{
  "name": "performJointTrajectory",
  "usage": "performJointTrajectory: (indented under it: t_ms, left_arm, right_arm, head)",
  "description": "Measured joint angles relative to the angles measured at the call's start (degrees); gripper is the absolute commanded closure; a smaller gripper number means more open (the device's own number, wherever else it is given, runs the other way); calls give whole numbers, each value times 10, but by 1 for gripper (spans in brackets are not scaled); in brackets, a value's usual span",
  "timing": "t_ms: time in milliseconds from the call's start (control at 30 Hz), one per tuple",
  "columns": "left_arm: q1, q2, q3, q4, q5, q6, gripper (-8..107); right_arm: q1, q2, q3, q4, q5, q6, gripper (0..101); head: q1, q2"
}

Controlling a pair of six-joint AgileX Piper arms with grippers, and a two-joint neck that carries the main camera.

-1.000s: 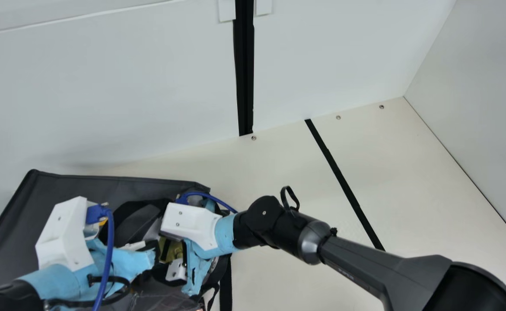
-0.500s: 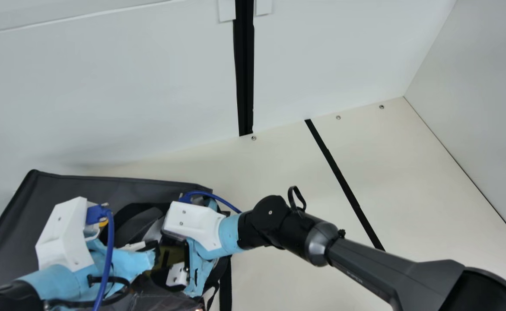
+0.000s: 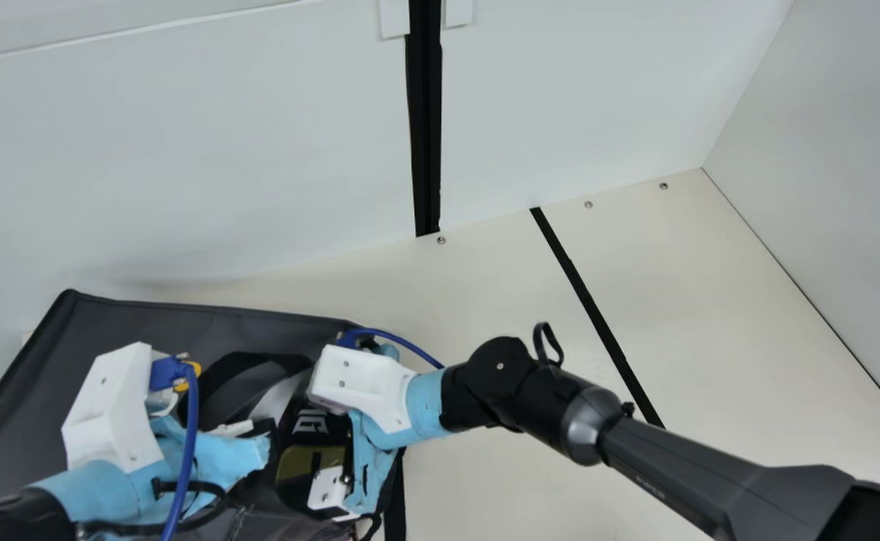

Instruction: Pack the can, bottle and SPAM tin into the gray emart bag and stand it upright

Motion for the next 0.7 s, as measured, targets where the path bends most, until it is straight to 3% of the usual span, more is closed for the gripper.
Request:
performJointTrajectory:
  t_ms: [700]
  left_arm:
    - [0, 0, 0, 0, 0, 0, 107]
  right_arm:
    - [-90, -104, 79, -32, 72, -2, 6]
  head:
    - [0, 0]
